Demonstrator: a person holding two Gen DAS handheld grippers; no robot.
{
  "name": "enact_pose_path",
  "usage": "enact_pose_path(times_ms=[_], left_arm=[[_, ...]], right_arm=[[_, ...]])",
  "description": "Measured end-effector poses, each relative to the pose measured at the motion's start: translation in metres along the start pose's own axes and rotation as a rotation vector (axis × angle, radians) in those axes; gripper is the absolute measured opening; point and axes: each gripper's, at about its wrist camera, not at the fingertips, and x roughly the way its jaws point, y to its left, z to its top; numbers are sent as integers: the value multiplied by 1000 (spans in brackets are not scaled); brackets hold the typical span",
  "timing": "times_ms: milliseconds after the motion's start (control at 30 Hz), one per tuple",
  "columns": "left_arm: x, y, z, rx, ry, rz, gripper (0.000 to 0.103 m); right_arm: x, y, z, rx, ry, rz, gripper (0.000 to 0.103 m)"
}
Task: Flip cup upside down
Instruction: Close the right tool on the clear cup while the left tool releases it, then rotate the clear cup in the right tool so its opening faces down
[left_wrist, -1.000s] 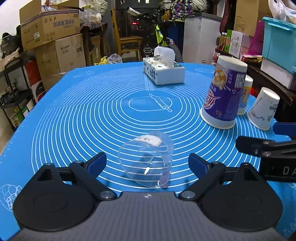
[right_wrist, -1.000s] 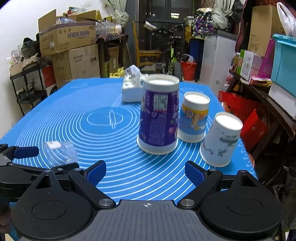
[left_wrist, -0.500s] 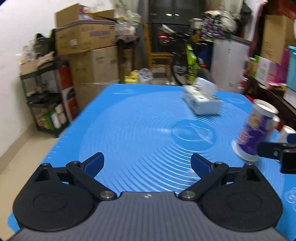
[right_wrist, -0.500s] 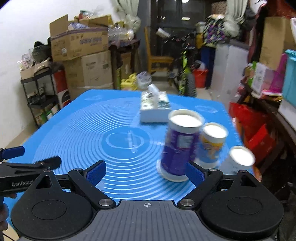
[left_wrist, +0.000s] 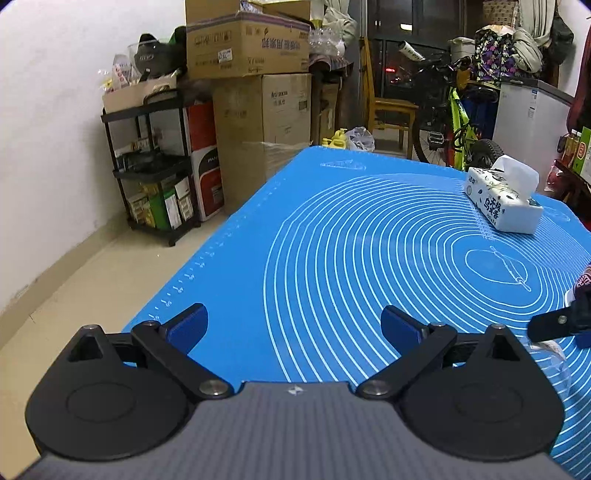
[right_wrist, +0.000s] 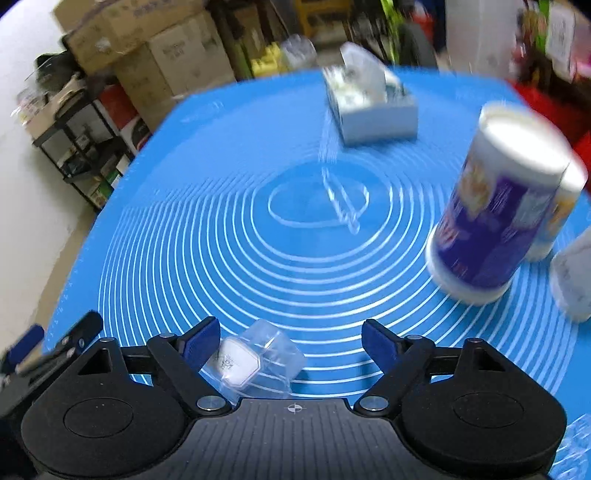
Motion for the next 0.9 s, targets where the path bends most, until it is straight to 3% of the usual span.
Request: enact_pose_path(times_ms=[200,300,367,433,700,900], left_arm=[[1,4,-4,-4,7,-27,99],[2,5,-4,-4,8,-42,99],[1,6,-4,-4,2,-46,99],[0,6,-4,-6,-1,-45,99],[-1,10,-4,-26,1,-49,99],[-4,7,-4,-21,-8,-55,99]], right_arm=[[20,-5,1,111,86,51,83],[25,-9,-1,182,116,110,74],[26,-10,-1,204,117,124,61],[27,-12,0,243,141,166,60],[26,-8,-4,239,106,159,58],[15,-11,0,192,2,120,56]])
